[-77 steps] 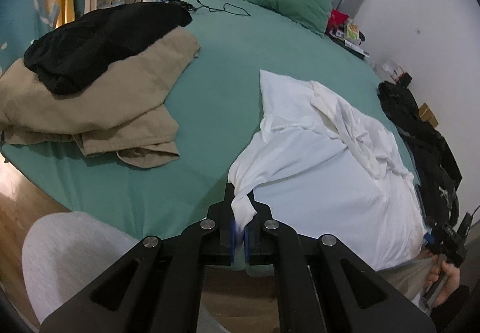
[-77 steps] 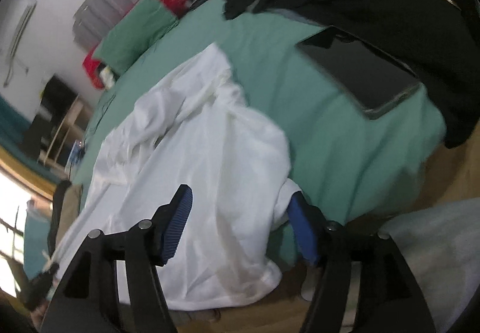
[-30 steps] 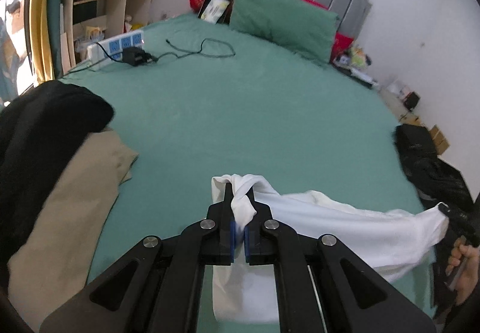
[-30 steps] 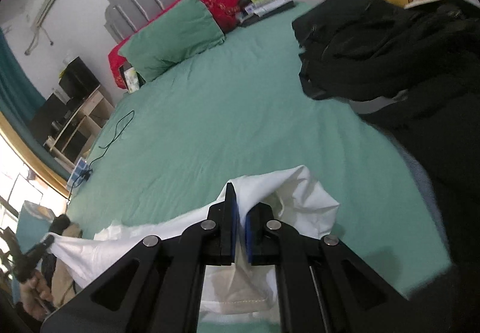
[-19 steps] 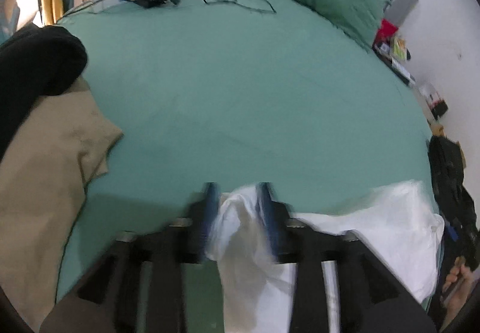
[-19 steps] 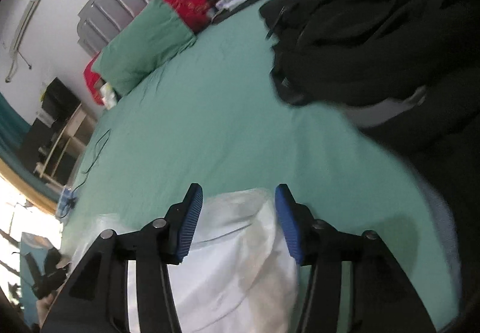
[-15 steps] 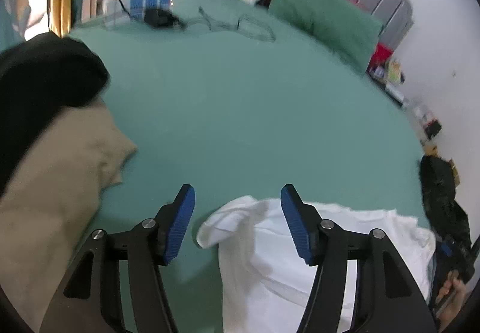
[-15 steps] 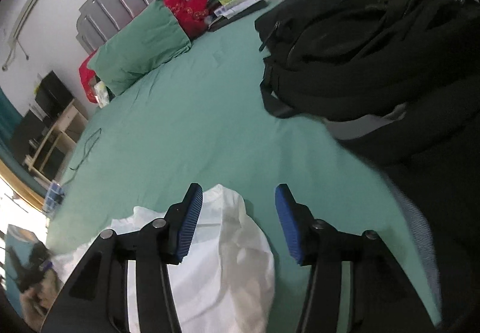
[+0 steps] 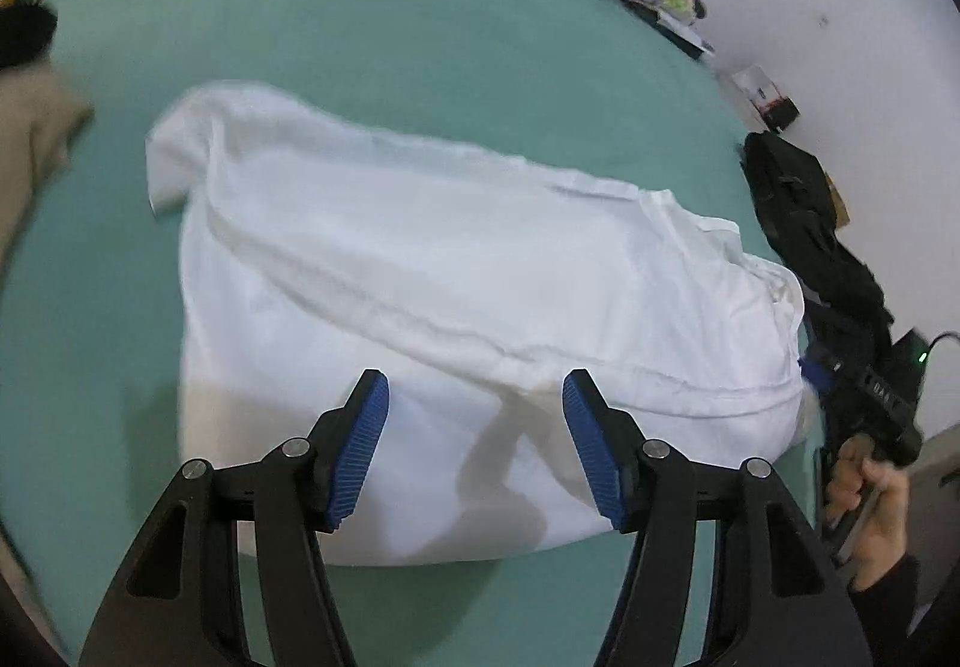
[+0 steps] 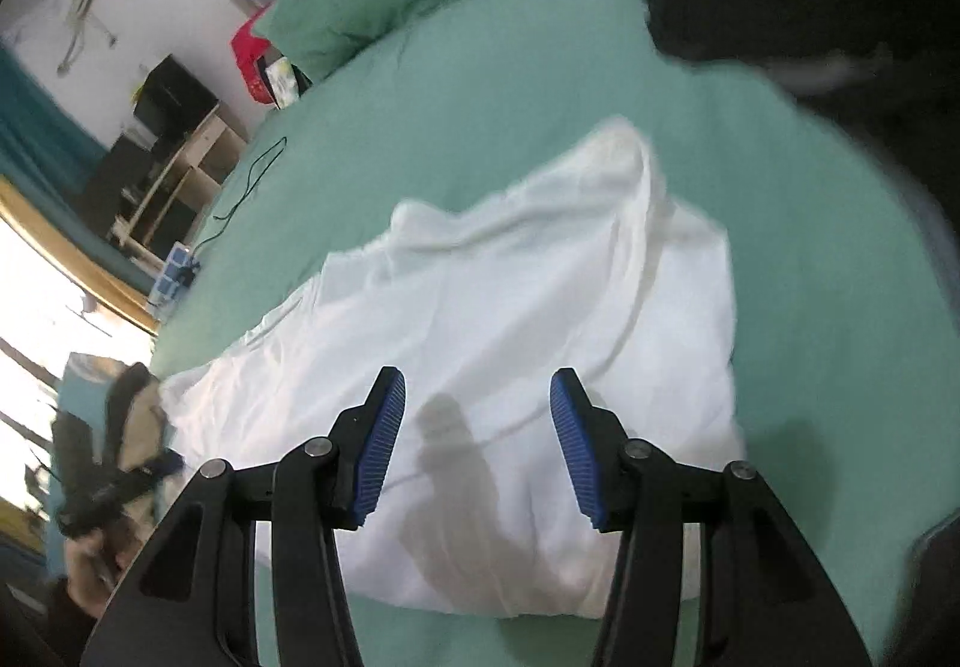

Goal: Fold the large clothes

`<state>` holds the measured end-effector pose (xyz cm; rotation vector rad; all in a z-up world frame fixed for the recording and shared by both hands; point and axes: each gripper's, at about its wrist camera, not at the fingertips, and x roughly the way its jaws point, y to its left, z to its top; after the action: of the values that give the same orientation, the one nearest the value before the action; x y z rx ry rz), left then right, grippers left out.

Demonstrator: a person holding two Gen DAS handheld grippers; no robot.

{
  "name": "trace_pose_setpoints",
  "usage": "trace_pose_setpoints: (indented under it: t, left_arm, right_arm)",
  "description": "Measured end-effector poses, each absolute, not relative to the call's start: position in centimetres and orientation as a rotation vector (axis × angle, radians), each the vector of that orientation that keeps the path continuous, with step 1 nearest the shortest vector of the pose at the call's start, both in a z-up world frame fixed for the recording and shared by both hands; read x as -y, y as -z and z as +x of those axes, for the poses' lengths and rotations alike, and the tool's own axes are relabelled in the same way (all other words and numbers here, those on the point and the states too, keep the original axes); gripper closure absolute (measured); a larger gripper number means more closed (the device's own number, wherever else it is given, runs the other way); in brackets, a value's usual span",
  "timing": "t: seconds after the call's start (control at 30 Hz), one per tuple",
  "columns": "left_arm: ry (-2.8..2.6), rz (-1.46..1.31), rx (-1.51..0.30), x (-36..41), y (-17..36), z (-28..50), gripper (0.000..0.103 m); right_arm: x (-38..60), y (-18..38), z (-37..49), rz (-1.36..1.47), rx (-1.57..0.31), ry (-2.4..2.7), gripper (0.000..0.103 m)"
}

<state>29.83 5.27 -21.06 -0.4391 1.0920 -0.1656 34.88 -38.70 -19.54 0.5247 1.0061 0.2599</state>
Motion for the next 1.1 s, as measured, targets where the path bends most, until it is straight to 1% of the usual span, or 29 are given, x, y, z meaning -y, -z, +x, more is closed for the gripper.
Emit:
trace_pose_setpoints:
  t: [0.17, 0.23, 0.27, 0.3, 0.33, 0.37, 0.4, 0.5, 0.73, 0.83, 0.93, 0.97, 1.0, 1.03, 1.07, 1.1]
  left_arm:
    - [0.142, -0.507, -1.113, -5.4, 22.1, 29.5, 0.039]
    - [0.152, -0.518, -1.115, -5.3, 22.4, 29.9, 0.039]
    - [0.154, -0.519, -1.114, -5.4, 22.3, 30.3, 0.039]
    - [0.159, -0.521, -1.104, -5.3, 22.3, 30.4, 0.042]
    - [0.167, -0.524, -1.089, -5.3, 22.1, 30.6, 0.049]
    - [0.174, -0.518, -1.080, -5.2, 21.8, 30.8, 0.068]
    - [0.174, -0.507, -1.080, -4.8, 21.8, 31.3, 0.084]
    - [0.178, -0.483, -1.053, -4.5, 21.1, 31.9, 0.098]
    - [0.176, -0.432, -0.987, -4.3, 18.7, 33.3, 0.099]
    - [0.180, -0.419, -1.009, -4.1, 18.1, 34.5, 0.099]
    - [0.167, -0.403, -1.015, -4.0, 17.9, 35.9, 0.098]
    - [0.154, -0.394, -1.012, -4.1, 17.9, 36.3, 0.091]
    - [0.135, -0.392, -1.005, -4.4, 17.8, 36.9, 0.076]
    - [0.121, -0.397, -0.993, -4.7, 17.8, 37.5, 0.069]
    - [0.114, -0.396, -0.977, -5.0, 17.7, 38.2, 0.065]
    - [0.103, -0.385, -0.972, -5.2, 17.6, 38.8, 0.065]
  right_arm:
    - [40.0, 21.9, 35.2, 0.657, -1.074, -0.272, 0.052]
    - [40.0, 22.0, 35.3, 0.677, -1.067, -0.282, 0.053]
    - [39.9, 21.9, 35.4, 0.675, -1.058, -0.292, 0.058]
    - [39.8, 21.8, 35.4, 0.667, -1.051, -0.298, 0.068]
    - [39.5, 21.6, 35.7, 0.655, -1.046, -0.319, 0.094]
    - [39.2, 21.4, 35.9, 0.646, -1.043, -0.330, 0.101]
    - [39.1, 21.2, 36.0, 0.635, -1.035, -0.327, 0.101]
    - [38.5, 19.9, 36.4, 0.576, -0.993, -0.325, 0.101]
    - [37.5, 15.8, 38.2, 0.396, -0.879, -0.281, 0.101]
    - [37.5, 14.8, 40.4, 0.379, -0.843, -0.287, 0.101]
    - [38.1, 14.5, 42.6, 0.428, -0.777, -0.310, 0.101]
    - [38.2, 14.7, 43.4, 0.444, -0.766, -0.306, 0.101]
    - [38.3, 14.9, 44.4, 0.455, -0.762, -0.290, 0.101]
    - [38.4, 15.2, 45.3, 0.463, -0.759, -0.271, 0.101]
    - [38.5, 15.5, 46.2, 0.474, -0.760, -0.252, 0.100]
    - [38.6, 16.1, 46.8, 0.483, -0.768, -0.244, 0.100]
